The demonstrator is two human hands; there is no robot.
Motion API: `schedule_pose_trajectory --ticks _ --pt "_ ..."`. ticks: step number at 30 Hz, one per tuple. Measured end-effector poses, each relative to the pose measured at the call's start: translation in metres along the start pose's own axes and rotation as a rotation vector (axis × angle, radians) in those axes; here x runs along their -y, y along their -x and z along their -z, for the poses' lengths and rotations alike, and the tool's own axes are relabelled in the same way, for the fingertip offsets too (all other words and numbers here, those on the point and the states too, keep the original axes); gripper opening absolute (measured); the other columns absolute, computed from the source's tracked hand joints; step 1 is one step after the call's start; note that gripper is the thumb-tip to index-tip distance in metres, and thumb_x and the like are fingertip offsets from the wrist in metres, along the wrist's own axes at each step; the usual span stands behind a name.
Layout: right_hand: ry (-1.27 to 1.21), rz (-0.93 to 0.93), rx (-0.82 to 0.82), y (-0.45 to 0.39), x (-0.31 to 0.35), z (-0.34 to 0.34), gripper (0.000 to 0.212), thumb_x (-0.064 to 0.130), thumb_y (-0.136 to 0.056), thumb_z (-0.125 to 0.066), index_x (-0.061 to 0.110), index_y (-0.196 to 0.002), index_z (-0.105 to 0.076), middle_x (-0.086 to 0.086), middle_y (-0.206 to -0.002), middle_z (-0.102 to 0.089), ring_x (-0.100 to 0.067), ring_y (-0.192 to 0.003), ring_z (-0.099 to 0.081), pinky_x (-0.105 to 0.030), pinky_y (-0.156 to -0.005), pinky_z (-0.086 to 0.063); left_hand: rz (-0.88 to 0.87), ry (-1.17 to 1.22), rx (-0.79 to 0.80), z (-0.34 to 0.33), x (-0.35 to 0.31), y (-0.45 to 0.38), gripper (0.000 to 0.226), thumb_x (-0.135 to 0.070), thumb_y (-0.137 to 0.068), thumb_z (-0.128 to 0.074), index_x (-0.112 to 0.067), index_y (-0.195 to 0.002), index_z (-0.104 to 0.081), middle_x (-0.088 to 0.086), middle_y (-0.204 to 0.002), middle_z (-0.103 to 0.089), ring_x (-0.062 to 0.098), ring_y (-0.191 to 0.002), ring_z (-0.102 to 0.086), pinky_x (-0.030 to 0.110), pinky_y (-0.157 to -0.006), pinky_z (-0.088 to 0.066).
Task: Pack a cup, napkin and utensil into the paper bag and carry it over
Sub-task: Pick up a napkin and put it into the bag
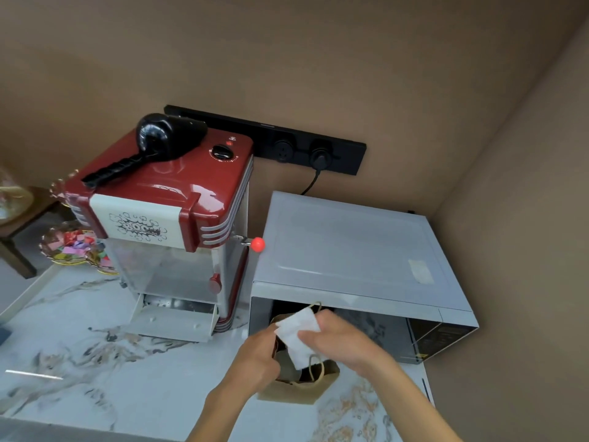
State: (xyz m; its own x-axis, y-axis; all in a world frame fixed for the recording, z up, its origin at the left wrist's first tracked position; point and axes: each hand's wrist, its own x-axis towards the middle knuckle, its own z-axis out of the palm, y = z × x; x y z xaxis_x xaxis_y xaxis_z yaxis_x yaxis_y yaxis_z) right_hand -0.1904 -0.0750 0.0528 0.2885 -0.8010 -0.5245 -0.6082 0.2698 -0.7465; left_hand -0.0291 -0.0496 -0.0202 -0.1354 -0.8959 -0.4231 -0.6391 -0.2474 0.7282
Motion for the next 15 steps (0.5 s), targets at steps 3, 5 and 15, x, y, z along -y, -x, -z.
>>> schedule_pose_trajectory --ticks 3,5,15 --pt "0.019 -0.106 0.065 -0.019 -0.008 -0.018 0.036 -0.004 -0.089 -0.042 0.001 -0.114 -0.067 -0.017 -0.109 -0.072 -0.027 -0.102 -0.069 -0.035 -0.084 -0.058 -0.021 0.028 -0.020 0.000 0.000 0.002 0.061 0.002 -0.078 -0.057 -0.027 -0.132 -0.052 -0.001 -0.123 -0.065 0.014 -0.106 -0.060 0.028 -0.093 -0.053" --pt "0.065 -0.190 0.045 -0.031 -0.015 -0.026 0.027 -0.006 -0.089 -0.039 -0.003 -0.094 -0.065 -0.011 -0.088 -0.064 -0.019 -0.081 -0.063 -0.022 -0.063 -0.049 -0.025 0.007 -0.016 -0.002 0.000 0.000 0.065 0.003 -0.077 -0.058 -0.027 -0.134 -0.048 0.000 -0.126 -0.062 0.015 -0.106 -0.058 0.027 -0.092 -0.051" --pt "0.496 -0.429 0.029 -0.075 -0.044 -0.033 0.035 0.012 -0.102 -0.039 0.005 -0.129 -0.060 -0.016 -0.134 -0.063 -0.029 -0.124 -0.059 -0.033 -0.097 -0.049 0.038 -0.069 0.021 -0.007 0.000 -0.001 0.084 0.005 -0.080 -0.058 -0.030 -0.149 -0.027 0.005 -0.141 -0.050 0.026 -0.126 -0.052 0.036 -0.102 -0.049"
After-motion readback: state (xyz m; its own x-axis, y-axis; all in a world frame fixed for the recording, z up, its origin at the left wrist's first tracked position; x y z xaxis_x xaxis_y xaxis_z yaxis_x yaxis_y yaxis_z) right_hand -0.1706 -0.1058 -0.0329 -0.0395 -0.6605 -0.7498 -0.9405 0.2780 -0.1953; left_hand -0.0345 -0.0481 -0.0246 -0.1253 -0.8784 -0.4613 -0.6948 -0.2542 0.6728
